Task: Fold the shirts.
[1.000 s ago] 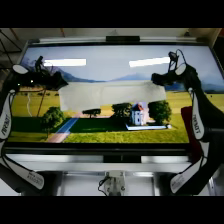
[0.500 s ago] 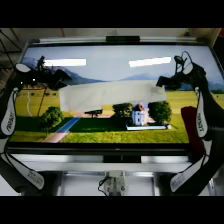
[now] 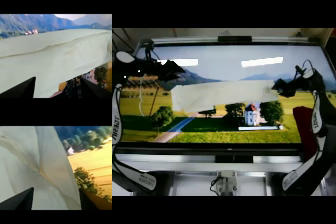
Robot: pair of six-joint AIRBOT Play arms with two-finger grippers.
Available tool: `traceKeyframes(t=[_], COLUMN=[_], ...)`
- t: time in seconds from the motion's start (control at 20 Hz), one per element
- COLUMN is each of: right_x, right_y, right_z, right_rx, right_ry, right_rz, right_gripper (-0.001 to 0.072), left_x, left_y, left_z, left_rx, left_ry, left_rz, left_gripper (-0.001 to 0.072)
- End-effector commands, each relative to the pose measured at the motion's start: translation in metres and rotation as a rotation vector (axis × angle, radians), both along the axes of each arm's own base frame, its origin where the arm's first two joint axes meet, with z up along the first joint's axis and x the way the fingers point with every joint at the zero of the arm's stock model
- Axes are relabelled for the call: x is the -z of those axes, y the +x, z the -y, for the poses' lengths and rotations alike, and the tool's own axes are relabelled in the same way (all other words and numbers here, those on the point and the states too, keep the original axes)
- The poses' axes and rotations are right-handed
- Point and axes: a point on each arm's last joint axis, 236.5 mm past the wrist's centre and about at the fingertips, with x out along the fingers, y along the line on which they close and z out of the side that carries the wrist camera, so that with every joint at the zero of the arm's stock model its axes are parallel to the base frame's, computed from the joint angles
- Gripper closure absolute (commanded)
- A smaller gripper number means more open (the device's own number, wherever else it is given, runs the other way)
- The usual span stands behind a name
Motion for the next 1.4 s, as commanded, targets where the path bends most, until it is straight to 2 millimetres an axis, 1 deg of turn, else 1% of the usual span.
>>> traceKeyframes(t=[0.0,0.1,0.2,0.3,0.4,0.5,0.55,0.7,0.75,0.8,0.85,0.9,0.95,1.0,1.05,1.1,1.15,1.2,1.25,1.3,1.35], right_x=[0.012,0.009,0.001,-0.002,-0.001,-0.001,-0.001,-0.002,-0.003,-0.008,-0.016,-0.028,-0.042,-0.061,-0.080,-0.100,-0.121,-0.140,-0.159,-0.176,-0.193], right_y=[-0.002,0.002,0.006,0.006,0.003,0.002,0.002,0.006,0.008,0.010,0.010,0.009,0.007,0.003,-0.005,-0.016,-0.028,-0.040,-0.052,-0.063,-0.074], right_z=[-0.008,-0.021,-0.041,-0.059,-0.078,-0.097,-0.105,-0.119,-0.119,-0.122,-0.124,-0.124,-0.123,-0.123,-0.126,-0.129,-0.132,-0.135,-0.138,-0.139,-0.138], right_rx=[0.047,0.057,0.036,-0.010,-0.056,-0.090,-0.102,-0.110,-0.104,-0.100,-0.102,-0.114,-0.132,-0.152,-0.181,-0.220,-0.258,-0.289,-0.321,-0.345,-0.364], right_ry=[0.065,0.131,0.210,0.224,0.218,0.217,0.215,0.210,0.210,0.227,0.245,0.253,0.248,0.250,0.253,0.249,0.251,0.249,0.246,0.236,0.219], right_rz=[-0.042,-0.035,-0.014,-0.007,-0.012,-0.012,-0.010,0.010,0.018,0.024,0.034,0.050,0.069,0.084,0.090,0.096,0.100,0.106,0.114,0.125,0.139], right_gripper=[0.0023,0.0023,0.0023,0.0023,0.0025,0.0033,0.0045,0.0365,0.0533,0.0656,0.0658,0.0658,0.0658,0.0658,0.0658,0.0658,0.0658,0.0658,0.0658,0.0658,0.0658], left_x=[-0.015,-0.015,-0.015,-0.015,-0.015,-0.015,-0.015,-0.015,-0.015,-0.014,-0.013,-0.012,-0.008,-0.003,0.004,0.014,0.026,0.037,0.050,0.059,0.063], left_y=[-0.010,-0.013,-0.015,-0.016,-0.017,-0.017,-0.017,-0.017,-0.017,-0.017,-0.018,-0.019,-0.020,-0.023,-0.027,-0.033,-0.040,-0.050,-0.062,-0.075,-0.085], left_z=[0.022,0.033,0.042,0.048,0.049,0.049,0.049,0.049,0.049,0.050,0.052,0.055,0.061,0.070,0.083,0.101,0.120,0.143,0.171,0.197,0.217], left_rx=[0.055,0.081,0.101,0.112,0.117,0.118,0.118,0.118,0.118,0.120,0.123,0.130,0.141,0.158,0.185,0.220,0.246,0.269,0.310,0.351,0.378], left_ry=[0.005,0.008,0.011,0.011,0.012,0.012,0.012,0.012,0.012,0.011,0.011,0.011,0.010,0.009,0.009,0.008,0.003,-0.014,-0.043,-0.076,-0.105], left_rz=[0.029,0.034,0.045,0.046,0.047,0.046,0.047,0.046,0.046,0.045,0.043,0.039,0.032,0.022,0.009,-0.011,-0.046,-0.091,-0.132,-0.167,-0.189], left_gripper=[0.0055,0.0055,0.0056,0.0056,0.0057,0.0105,0.0105,0.0105,0.0105,0.0105,0.0106,0.0108,0.0225,0.0451,0.0556,0.0557,0.0582,0.0585,0.0664,0.0682,0.0682])
